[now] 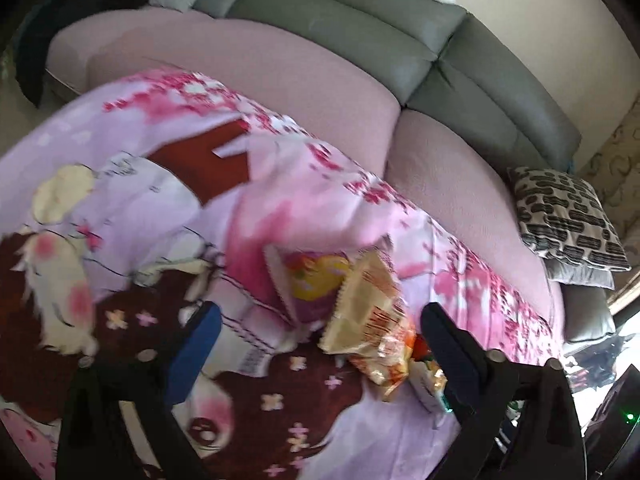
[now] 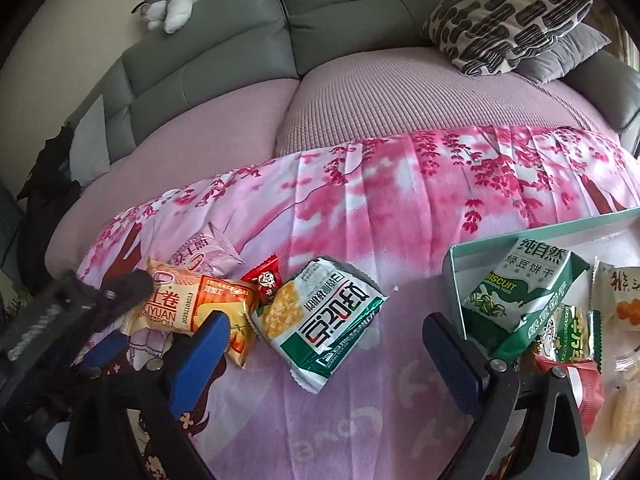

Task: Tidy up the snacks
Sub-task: 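Grasp the yellow chip bag with the left tool while the right moves over the green corn bag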

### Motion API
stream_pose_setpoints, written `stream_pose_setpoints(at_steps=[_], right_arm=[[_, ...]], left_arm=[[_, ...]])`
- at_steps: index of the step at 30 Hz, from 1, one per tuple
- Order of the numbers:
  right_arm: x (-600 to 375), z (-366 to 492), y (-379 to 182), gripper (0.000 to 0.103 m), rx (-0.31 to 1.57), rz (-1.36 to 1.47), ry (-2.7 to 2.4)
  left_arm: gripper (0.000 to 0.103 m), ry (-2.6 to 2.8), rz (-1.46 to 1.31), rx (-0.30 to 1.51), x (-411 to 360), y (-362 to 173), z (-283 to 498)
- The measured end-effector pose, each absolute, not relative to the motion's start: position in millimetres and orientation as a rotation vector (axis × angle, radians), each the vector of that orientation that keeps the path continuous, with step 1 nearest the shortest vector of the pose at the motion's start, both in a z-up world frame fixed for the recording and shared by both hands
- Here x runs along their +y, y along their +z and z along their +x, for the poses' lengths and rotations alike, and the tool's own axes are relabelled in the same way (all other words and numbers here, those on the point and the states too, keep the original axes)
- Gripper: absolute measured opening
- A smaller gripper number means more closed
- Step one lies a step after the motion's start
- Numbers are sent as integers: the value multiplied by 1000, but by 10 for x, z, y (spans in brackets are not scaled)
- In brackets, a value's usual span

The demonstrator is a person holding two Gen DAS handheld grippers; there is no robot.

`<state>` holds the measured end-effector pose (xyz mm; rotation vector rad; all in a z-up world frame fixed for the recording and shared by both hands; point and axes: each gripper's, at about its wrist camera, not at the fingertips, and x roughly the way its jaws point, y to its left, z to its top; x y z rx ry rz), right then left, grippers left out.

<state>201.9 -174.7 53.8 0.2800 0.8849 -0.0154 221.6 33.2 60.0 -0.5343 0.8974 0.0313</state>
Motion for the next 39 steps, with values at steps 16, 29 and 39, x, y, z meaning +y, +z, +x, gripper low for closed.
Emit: stream_pose_setpoints(at_steps=[16,29,39], right_arm=[[-1763,2043,469,92,900,293,5],[-1650,2086,358,91,890,231,0],[-1555,2145,330,78,869,165,-25]], left_arm=[[36,-37,-611,920,186,471,2243],[34,72,-738,901,510,468,1901],[34,89,-740,905,541,457,1885]])
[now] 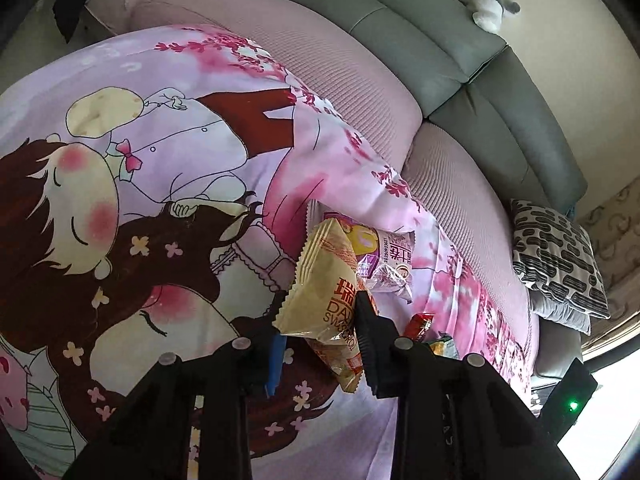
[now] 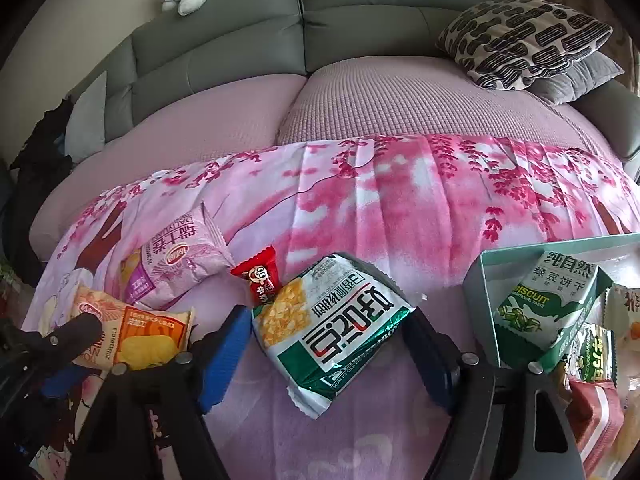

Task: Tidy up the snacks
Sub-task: 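Grasp the yellow chip bag with the left tool while the right moves over the green corn bag, then close the right tool on the green corn snack bag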

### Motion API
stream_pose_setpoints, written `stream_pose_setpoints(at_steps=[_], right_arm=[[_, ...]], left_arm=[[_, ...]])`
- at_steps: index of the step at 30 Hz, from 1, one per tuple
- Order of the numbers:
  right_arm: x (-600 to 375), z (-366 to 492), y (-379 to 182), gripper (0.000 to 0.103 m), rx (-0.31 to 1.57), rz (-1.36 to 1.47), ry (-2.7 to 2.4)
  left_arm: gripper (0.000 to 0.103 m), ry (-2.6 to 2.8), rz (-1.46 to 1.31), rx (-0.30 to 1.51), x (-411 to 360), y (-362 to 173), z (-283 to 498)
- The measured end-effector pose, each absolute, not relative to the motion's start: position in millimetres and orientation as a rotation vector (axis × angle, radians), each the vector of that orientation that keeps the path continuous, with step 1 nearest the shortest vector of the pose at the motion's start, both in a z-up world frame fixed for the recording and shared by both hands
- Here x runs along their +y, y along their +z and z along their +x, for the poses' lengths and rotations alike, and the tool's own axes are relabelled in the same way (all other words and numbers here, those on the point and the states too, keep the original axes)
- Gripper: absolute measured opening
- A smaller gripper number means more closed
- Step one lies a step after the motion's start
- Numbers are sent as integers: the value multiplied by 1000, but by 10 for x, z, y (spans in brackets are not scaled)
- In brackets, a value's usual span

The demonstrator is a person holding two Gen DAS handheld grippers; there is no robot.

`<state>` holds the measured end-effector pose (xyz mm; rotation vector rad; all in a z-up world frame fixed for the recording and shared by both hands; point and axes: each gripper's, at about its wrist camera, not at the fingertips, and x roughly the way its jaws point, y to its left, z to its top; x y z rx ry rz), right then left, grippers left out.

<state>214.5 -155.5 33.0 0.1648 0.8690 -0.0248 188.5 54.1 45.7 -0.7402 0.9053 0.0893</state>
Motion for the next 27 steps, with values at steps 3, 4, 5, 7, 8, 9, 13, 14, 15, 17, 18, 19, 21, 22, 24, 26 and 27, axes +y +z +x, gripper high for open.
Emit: stream_pose_setpoints(at_steps=[3,4,5,7,8,9,13,14,15,17,18,19,21,22,24,26,27], right_arm=[[-1573,2133,339,76,874,173,-20],[-1574,2125,339,75,876,175,-19],[-1574,2115,338,75,880,174,-18],[-1568,2087,343,74,891,172,-15],[-1573,2069,345,73,896,175,-13],[-1583,2045,352,73,904,184,-8],[-1597,1939,368,72,923,196,4],[-1601,1907,368,70,927,198,4],[-1604,1882,369,69,929,198,3],[-1603,1829,369,69,937,199,7],[-1604,1797,367,69,939,200,9],[-1602,1766,362,69,941,198,11],[-1587,1702,361,69,946,181,15],[-1587,1678,361,69,948,179,16],[-1586,1609,359,69,954,180,25],[-1581,1566,355,69,958,176,32],[-1578,1559,354,69,959,172,33]], left_arm=[[34,90,-736,913,537,447,1891],[34,89,-735,916,534,443,1893],[34,89,-736,920,532,436,1896],[34,90,-739,924,527,423,1897],[34,89,-739,927,521,418,1897],[34,89,-739,928,520,414,1896],[35,87,-749,936,510,389,1883],[36,86,-755,943,511,374,1877],[36,84,-763,950,513,353,1873],[37,76,-783,958,521,314,1864],[39,76,-794,964,529,293,1856],[41,77,-805,971,533,272,1849],[45,66,-821,984,522,233,1846],[47,57,-830,991,515,213,1844],[50,48,-841,998,508,196,1837],[53,45,-830,1001,486,194,1836],[55,43,-821,1001,470,200,1840]])
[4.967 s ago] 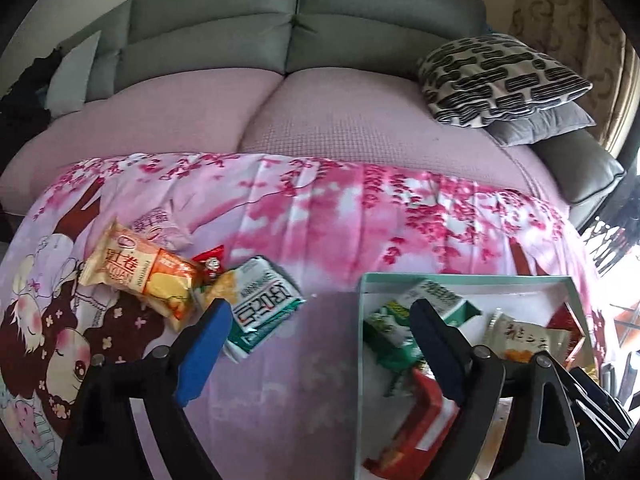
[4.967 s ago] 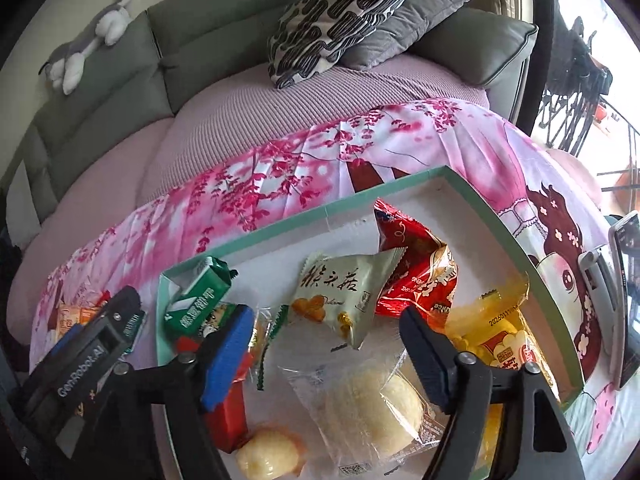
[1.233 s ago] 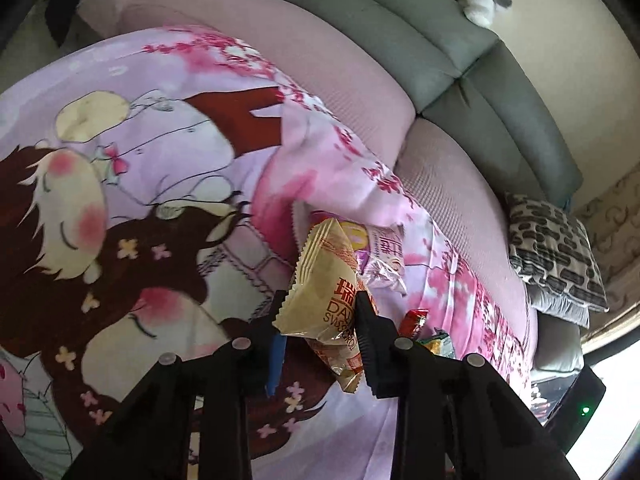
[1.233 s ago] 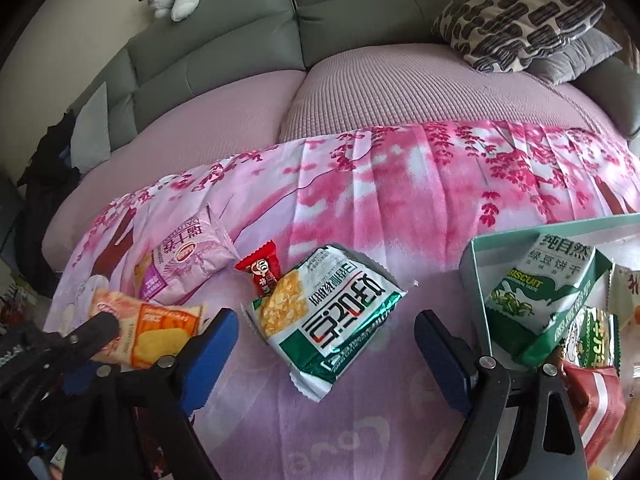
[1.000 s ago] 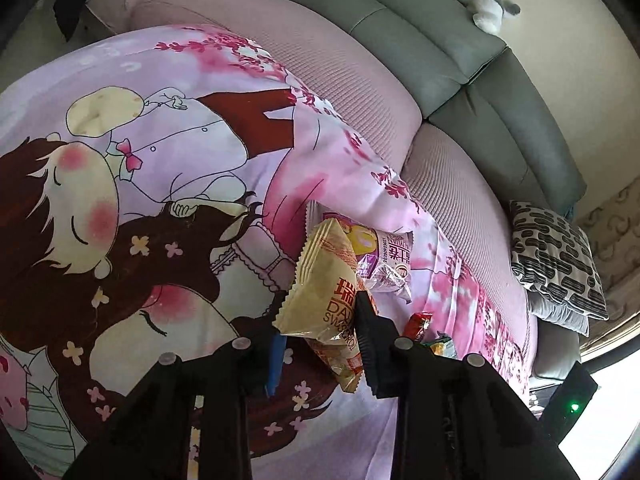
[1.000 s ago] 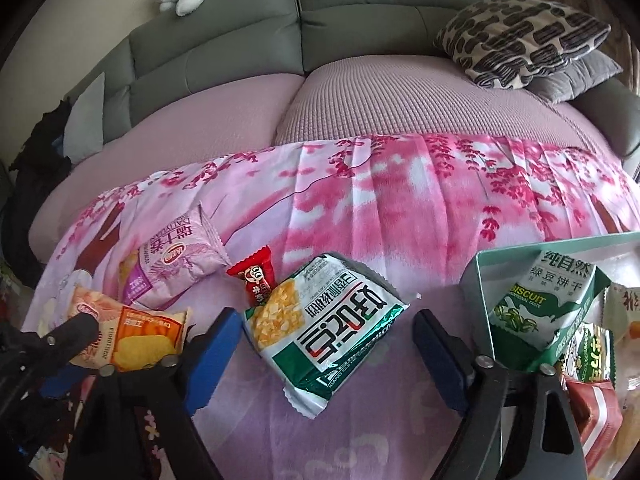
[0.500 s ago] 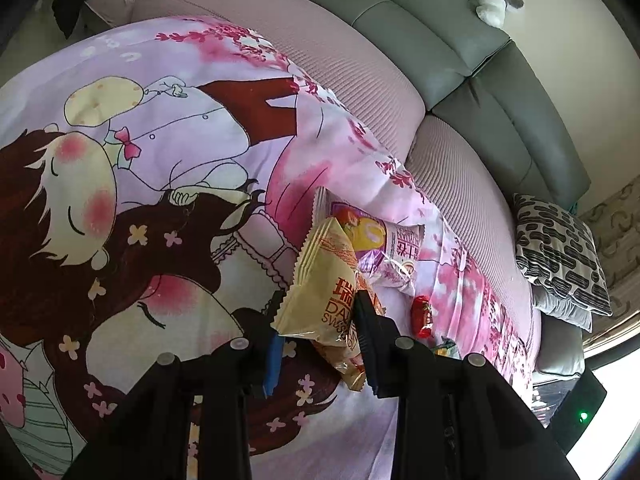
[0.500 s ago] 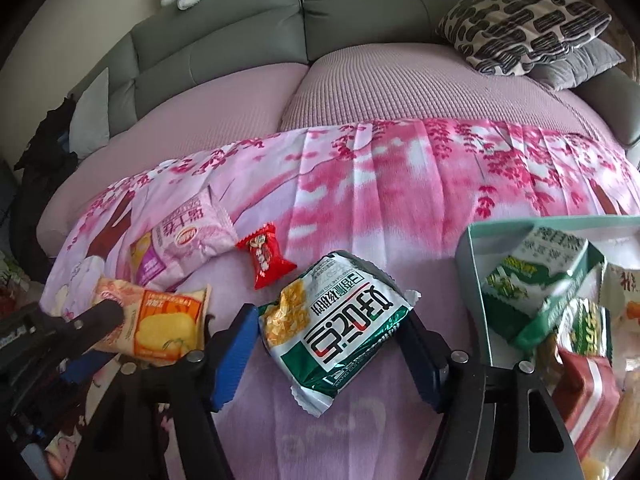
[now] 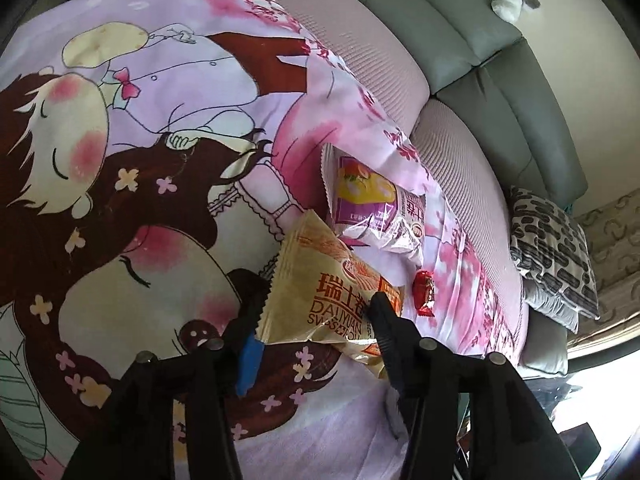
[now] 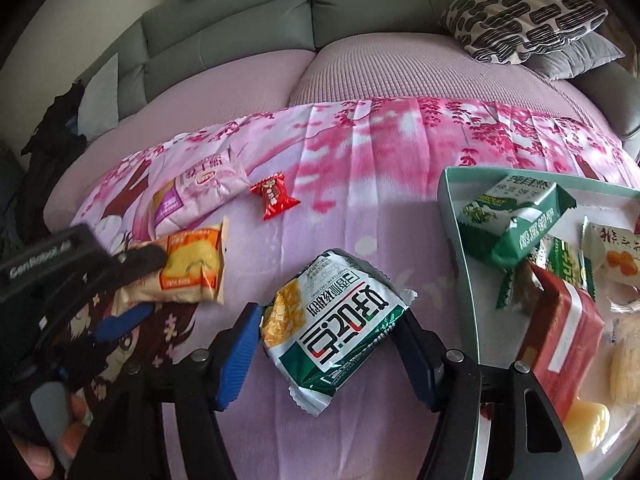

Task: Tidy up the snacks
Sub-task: 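Close the right tool on the green corn snack bag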

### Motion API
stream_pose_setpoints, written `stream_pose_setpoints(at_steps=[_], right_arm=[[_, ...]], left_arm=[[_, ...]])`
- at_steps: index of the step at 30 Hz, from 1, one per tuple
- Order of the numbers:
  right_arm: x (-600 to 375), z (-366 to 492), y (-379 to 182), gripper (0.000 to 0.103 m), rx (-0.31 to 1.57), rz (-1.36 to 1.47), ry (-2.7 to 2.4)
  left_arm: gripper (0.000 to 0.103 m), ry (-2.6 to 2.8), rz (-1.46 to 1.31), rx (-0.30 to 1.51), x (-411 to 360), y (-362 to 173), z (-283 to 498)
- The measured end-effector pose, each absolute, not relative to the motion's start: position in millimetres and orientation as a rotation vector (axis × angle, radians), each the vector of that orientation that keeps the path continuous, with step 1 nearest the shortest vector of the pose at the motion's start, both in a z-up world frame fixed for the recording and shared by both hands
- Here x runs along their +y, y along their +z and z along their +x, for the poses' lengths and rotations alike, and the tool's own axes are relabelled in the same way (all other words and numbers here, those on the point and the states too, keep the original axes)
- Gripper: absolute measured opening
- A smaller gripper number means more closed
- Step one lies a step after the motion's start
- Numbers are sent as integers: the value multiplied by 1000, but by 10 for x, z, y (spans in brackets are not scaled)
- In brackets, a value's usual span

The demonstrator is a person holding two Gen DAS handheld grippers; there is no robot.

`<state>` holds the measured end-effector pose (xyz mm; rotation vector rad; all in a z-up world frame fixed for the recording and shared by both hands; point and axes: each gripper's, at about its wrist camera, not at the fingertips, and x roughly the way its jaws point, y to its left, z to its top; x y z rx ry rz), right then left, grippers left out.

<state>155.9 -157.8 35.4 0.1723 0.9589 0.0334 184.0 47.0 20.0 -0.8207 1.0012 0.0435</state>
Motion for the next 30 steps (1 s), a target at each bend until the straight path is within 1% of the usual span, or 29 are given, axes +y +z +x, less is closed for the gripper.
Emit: stream_pose_setpoints(at_steps=[3,4,10,11,13,18,20,22,30], right_arm=[[-1583,1566,346,70,957,179,36],[-1580,1569,348,71,956,180,39],[-1554,1605,339,75,949,174,38],[-1547,1617,334,76,948,169,36],[-1515,1627,324,79,951,152,35],[-1490,1635,314,82,952,140,43],[-1481,1642,309,86,956,131,49],[-1444,1647,295,87,963,110,51],[-1405,1660,278,87,970,81,35]], left_arm=[[64,28,-784,1004,394,215,1875],[65,29,-773,1004,375,221,1887],[65,47,-765,976,369,205,1883],[64,53,-760,971,367,205,1883],[57,65,-749,969,365,206,1883],[50,65,-803,954,443,187,1855],[49,65,-807,951,458,196,1841],[48,65,-809,950,459,200,1840],[48,66,-828,953,471,194,1832]])
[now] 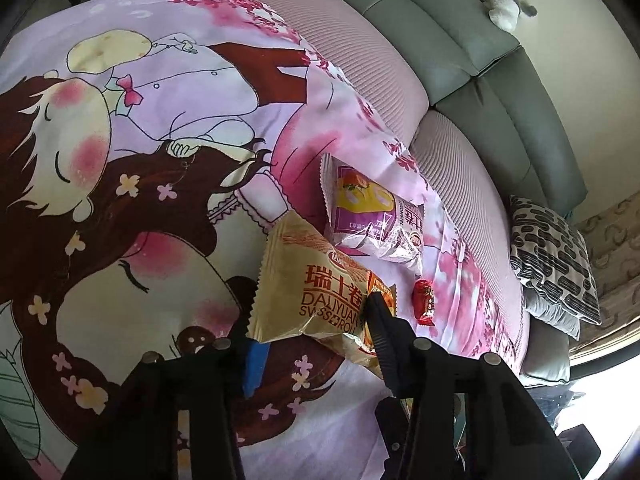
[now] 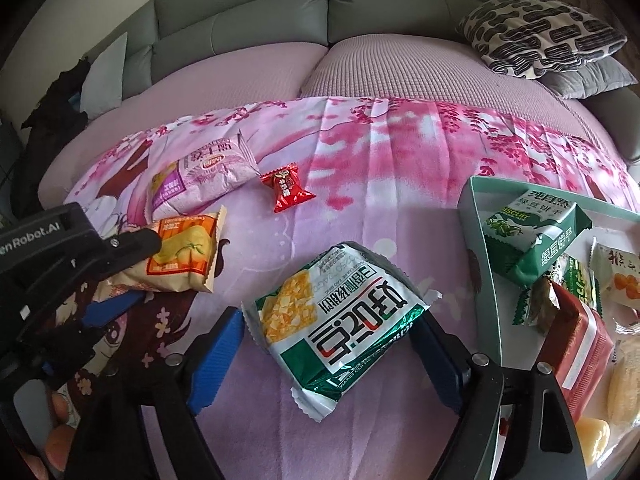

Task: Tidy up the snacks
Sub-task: 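Close the right tool on the green corn snack bag, then carry the yellow chip bag and green corn bag over the tray with both tools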

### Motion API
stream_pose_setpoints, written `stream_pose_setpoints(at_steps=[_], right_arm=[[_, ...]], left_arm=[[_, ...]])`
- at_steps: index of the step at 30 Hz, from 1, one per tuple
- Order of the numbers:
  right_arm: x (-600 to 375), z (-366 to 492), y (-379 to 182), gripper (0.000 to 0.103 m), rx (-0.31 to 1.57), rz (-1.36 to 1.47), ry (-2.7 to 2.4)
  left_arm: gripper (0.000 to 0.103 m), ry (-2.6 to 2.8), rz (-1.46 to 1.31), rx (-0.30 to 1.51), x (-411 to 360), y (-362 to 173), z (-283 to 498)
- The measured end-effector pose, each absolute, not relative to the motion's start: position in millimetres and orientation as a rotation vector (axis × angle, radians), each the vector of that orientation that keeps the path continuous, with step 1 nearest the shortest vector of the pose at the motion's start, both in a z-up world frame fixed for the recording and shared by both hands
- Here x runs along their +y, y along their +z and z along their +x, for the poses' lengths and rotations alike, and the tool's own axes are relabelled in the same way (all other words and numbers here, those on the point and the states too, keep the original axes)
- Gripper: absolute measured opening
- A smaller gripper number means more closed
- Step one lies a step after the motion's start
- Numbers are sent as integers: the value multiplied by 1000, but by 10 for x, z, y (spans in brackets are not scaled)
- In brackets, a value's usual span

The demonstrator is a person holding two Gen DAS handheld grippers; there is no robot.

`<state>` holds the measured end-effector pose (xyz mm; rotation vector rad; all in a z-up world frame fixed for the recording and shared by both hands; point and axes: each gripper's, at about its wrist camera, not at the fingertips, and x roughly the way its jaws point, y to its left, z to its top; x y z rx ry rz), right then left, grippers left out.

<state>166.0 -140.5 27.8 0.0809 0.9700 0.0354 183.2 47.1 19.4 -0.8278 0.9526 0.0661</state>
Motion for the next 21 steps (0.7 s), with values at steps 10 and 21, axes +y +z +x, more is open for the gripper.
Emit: stream_pose_setpoints(at_steps=[10,21], right_arm=[[-1509,1645,311,70,961,115,7],[-1638,1548,648,69,884,169,6]], left_arm=[[47,67,-840,950,492,192,1818],[37,41,-826,914,481,354,1790]])
